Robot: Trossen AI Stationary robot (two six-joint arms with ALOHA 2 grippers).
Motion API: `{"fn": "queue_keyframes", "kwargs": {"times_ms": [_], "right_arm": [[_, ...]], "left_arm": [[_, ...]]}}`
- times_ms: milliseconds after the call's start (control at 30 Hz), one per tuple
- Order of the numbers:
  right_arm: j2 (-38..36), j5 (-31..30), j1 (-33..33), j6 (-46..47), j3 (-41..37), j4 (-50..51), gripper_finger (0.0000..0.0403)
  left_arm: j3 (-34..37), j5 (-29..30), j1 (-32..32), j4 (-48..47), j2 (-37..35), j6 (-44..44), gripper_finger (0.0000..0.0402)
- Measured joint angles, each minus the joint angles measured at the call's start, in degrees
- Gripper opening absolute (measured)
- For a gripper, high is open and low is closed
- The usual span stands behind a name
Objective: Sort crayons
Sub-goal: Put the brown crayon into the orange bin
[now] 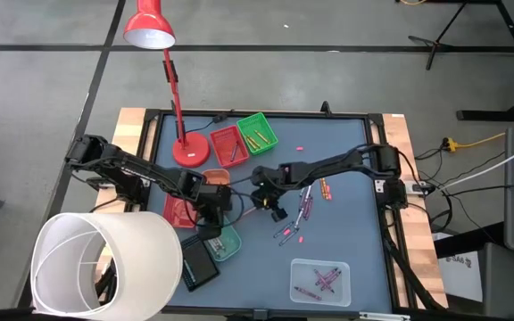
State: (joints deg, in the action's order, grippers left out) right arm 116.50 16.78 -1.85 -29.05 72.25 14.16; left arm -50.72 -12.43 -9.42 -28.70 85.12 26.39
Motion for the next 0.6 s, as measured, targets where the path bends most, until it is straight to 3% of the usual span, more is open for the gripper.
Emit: {"fn": "queue_keyframes", "kwargs": {"times_ms": [600], "right_arm": [[-6.98, -19.59, -0.02, -7.24, 0.15, 3.98, 0.0024]], "left_arm": [[0.00, -0.03, -0.01, 4.55, 0.00, -0.16, 0.0109]]}}
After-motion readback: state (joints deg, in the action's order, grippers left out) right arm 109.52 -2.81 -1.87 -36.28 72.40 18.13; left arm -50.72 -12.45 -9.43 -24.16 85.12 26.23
